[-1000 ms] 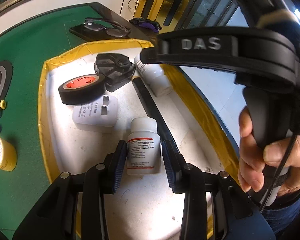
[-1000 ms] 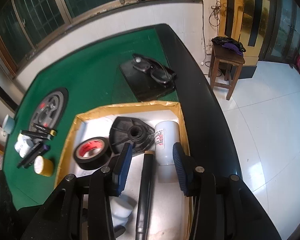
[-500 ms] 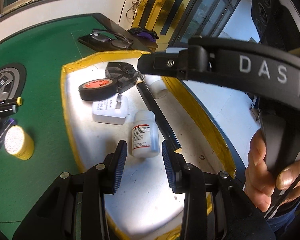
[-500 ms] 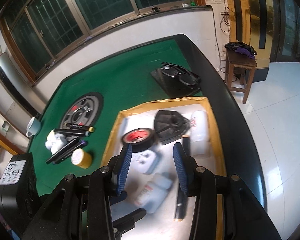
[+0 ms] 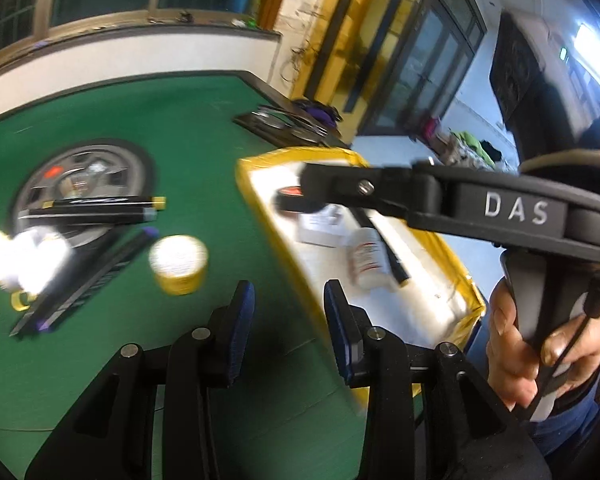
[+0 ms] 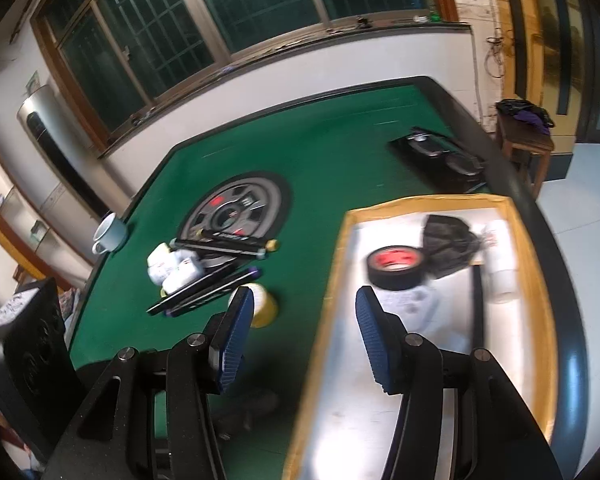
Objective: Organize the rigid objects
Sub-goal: 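Move both grippers back over the remaining objects on the table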
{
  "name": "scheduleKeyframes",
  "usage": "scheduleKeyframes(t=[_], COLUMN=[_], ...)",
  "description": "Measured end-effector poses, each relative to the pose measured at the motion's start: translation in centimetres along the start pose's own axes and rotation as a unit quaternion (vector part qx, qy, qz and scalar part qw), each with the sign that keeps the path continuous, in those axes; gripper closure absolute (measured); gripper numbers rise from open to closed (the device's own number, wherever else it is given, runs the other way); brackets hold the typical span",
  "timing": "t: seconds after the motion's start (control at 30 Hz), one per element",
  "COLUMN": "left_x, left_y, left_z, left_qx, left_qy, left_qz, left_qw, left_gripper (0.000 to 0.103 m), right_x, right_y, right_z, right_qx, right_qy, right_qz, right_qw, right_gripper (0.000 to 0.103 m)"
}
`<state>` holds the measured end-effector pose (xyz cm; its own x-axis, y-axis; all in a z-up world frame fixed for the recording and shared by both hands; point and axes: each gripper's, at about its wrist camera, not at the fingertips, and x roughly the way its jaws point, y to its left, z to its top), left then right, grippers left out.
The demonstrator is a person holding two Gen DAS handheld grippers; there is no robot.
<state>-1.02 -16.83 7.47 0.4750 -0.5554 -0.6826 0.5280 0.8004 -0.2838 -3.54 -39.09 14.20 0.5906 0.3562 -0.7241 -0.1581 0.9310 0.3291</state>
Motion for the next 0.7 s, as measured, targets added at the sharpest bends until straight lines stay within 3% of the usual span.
scheduleKeyframes(t=[0.1, 0.17, 0.23, 0.43, 0.7], left_x=[-2.1, -3.3, -4.8, -7.5, -6.1], left_y=[3.5, 5.9, 8.9, 16.7, 22.4], left_z=[-0.5, -0.7, -1.1, -2.8, -3.4], left_qx=[-0.031, -0.053, -0.083, -0.161, -0.240], left_qy=[-0.021, -0.036, -0.057, -0.089, -0.073], left_qz=[0.016, 0.034, 0.054, 0.098, 0.129], left_qw=[0.9992, 0.9974, 0.9935, 0.9780, 0.9594], left_gripper=[0.069, 0.064, 0.044, 0.043, 0.043], right_x=[1.4, 2.7, 3.9, 8.1, 12.3], right_y=[1.8, 3.2, 4.2, 6.2, 6.8], right_z=[-0.6, -1.2, -1.8, -3.4, -3.4], right_qx=[-0.004, -0.010, -0.015, -0.033, -0.049], right_qy=[0.008, 0.017, 0.023, 0.050, 0.062], right_qz=[0.009, 0.014, 0.014, -0.019, -0.069], right_qw=[1.000, 1.000, 1.000, 0.998, 0.994], right_gripper=[0.054, 0.051, 0.048, 0.045, 0.045])
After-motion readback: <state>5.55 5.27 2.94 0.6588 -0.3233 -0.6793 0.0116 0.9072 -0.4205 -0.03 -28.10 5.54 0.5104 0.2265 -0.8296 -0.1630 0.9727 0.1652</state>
